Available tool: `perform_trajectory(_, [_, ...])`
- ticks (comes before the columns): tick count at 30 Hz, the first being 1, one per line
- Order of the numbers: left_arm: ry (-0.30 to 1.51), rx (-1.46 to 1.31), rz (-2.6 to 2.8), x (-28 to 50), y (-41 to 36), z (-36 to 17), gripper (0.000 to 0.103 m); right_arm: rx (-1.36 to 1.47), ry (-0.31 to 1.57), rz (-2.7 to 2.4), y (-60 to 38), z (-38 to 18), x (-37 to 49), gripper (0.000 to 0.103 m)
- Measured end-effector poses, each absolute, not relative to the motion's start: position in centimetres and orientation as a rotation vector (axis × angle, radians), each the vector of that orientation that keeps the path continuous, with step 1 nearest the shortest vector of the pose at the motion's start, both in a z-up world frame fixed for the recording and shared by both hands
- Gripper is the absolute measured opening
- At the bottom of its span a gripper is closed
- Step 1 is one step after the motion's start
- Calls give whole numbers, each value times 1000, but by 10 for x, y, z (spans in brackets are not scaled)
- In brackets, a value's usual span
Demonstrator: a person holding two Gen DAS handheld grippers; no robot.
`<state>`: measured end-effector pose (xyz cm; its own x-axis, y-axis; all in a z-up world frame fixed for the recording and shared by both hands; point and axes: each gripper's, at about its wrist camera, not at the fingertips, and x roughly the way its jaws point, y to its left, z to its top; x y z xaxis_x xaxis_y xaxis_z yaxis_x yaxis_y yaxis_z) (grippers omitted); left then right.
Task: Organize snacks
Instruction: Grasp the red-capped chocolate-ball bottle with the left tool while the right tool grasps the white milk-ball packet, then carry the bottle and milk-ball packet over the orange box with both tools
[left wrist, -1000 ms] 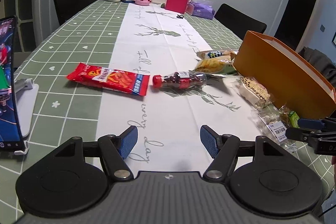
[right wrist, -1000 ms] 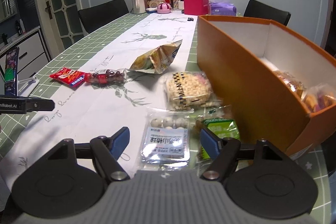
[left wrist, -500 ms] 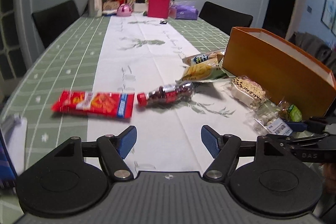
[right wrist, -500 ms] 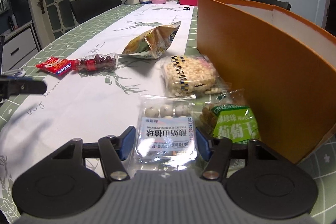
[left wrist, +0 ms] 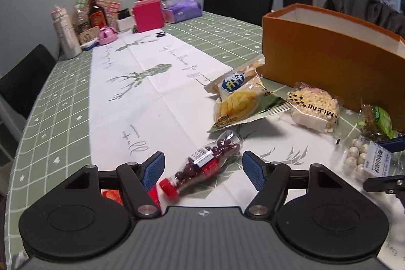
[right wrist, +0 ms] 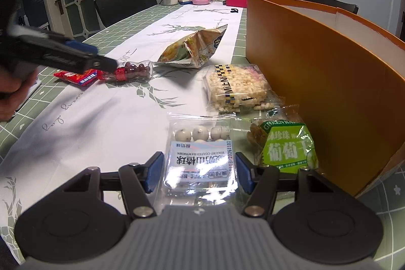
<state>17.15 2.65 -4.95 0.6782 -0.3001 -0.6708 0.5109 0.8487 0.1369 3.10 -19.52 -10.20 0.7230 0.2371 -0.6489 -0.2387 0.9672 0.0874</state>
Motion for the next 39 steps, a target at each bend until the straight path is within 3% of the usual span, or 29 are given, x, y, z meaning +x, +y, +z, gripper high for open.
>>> perform_trajectory(5, [724,423,-543,187,16,-63,78,-7,719,267,-196,-102,31,60])
perform_trajectory(9, [786,442,-534,198,17,-74,59,-9,718,267,-195,-102,31,60])
perform_trajectory(12, [826,367,-559,200,24,-73,36,-12,714,269,-195,-102,30,60])
perform_trajectory(27, [842,97,-462,99,28,-70,36,-37,715,263,-190,-102,33,63])
perform_trajectory(29, [816,108,-433,88,24,-69,43,-39,716,262,-188,-103,36,68])
perform_trajectory(31, [783,137,-420,84,19,-70,60,-54,710,260,-183,-103,37,68])
perform_trajectory(32, [781,143,-421,84,17,-70,60,-70,706,259,-181,-104,37,67])
perform_trajectory(35, [793,94,-416,90,18,-71,51,-78,700,271,-181,-103,37,59])
perform_trajectory(37, [805,52,-417,94,21,-72,34,-74,700,273,-182,-103,37,59])
perform_trajectory(39, [799,31,-409,94,22,-73,34,-65,701,270,-183,-103,37,59])
